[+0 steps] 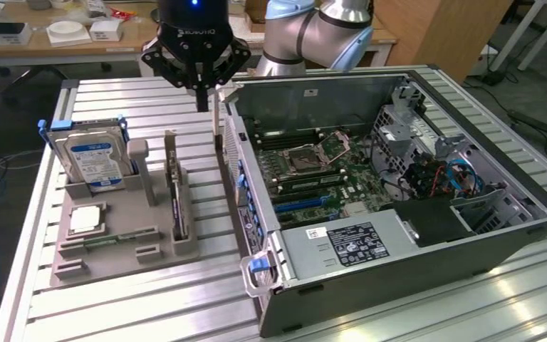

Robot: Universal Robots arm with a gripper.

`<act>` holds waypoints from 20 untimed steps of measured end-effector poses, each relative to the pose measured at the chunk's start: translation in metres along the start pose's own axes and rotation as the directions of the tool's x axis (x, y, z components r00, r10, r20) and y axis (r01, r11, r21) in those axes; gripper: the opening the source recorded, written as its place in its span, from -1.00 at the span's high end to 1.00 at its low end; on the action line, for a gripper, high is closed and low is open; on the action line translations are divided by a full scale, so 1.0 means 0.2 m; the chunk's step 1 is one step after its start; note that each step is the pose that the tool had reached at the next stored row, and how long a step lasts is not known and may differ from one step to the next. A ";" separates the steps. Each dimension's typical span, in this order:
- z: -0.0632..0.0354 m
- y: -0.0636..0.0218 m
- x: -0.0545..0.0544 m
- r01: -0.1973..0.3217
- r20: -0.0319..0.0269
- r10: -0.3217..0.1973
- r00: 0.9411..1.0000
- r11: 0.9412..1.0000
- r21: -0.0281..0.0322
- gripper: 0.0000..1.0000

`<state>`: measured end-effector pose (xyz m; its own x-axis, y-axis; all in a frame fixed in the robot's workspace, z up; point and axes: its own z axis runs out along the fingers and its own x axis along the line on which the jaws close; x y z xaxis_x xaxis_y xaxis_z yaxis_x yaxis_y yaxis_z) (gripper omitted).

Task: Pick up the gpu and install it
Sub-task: 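Reach for the gpu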

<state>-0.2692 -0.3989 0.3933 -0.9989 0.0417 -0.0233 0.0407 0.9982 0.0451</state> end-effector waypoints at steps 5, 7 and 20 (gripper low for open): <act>-0.001 -0.002 0.04 0.000 0.000 0.000 1.000 1.000 0.000 0.80; -0.002 -0.002 0.06 0.000 0.000 0.000 1.000 1.000 0.000 0.80; -0.004 -0.007 0.18 0.000 0.000 0.000 1.000 1.000 0.000 0.80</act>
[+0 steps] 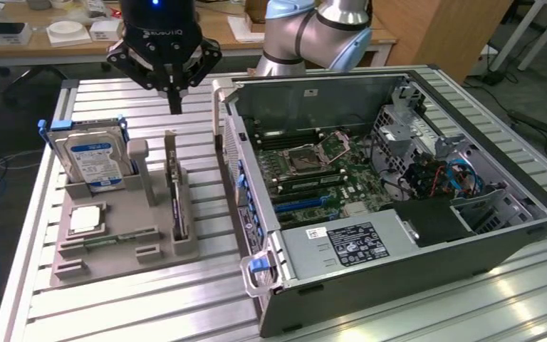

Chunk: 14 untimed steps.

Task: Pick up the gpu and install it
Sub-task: 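Reach for the gpu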

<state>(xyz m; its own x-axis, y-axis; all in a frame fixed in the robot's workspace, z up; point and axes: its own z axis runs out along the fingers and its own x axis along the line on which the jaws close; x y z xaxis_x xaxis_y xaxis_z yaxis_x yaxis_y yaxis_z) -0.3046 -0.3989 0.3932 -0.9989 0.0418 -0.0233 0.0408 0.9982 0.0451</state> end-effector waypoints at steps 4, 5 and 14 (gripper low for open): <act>-0.001 -0.001 0.03 0.000 0.000 0.000 1.000 1.000 0.000 0.80; -0.001 -0.002 0.04 0.000 0.000 0.000 1.000 1.000 0.000 0.80; -0.003 -0.005 0.13 0.000 0.000 0.000 1.000 1.000 0.000 0.80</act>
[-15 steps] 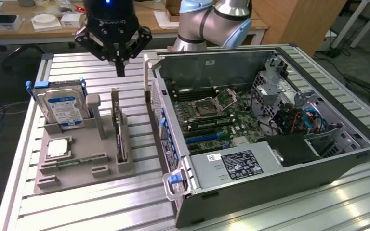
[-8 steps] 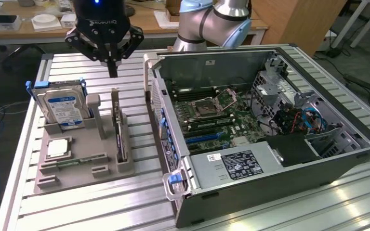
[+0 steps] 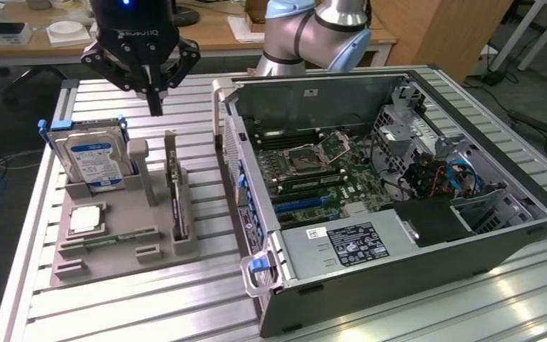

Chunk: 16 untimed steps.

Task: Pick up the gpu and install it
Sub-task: 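Reach for the gpu, then pick up the gpu and move the gpu toward the slot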

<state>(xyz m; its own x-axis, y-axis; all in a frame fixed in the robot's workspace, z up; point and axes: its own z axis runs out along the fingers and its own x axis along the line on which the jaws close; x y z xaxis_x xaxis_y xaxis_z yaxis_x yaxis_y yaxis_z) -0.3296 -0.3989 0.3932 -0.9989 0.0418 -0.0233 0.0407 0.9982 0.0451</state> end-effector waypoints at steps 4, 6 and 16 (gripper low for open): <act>-0.001 -0.001 0.04 0.000 0.000 0.000 1.000 1.000 0.000 0.80; -0.001 -0.002 0.05 0.000 0.000 0.000 1.000 1.000 0.000 0.80; -0.001 -0.002 0.05 0.000 0.000 0.000 1.000 1.000 0.000 0.80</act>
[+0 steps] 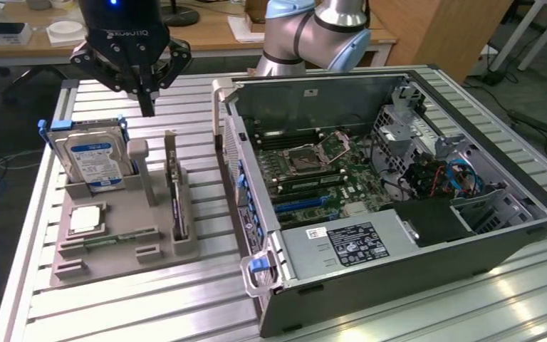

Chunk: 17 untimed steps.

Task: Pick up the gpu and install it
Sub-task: 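Pick up the gpu and move the gpu toward the slot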

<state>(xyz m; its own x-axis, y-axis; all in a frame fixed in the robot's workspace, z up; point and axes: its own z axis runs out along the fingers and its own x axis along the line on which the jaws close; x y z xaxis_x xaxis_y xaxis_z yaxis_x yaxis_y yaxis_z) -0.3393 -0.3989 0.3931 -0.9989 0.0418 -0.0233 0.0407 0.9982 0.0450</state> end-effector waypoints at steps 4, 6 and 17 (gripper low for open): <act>0.000 0.000 0.00 0.000 0.000 0.000 1.000 1.000 0.000 0.77; 0.000 0.000 0.00 0.000 0.000 0.000 1.000 1.000 0.000 0.54; 0.000 0.000 0.00 0.000 0.003 0.000 1.000 1.000 0.001 -0.17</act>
<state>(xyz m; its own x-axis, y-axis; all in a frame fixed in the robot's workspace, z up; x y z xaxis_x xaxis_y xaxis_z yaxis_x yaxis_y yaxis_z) -0.3400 -0.3988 0.3931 -0.9988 0.0420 -0.0263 0.0408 0.9982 0.0445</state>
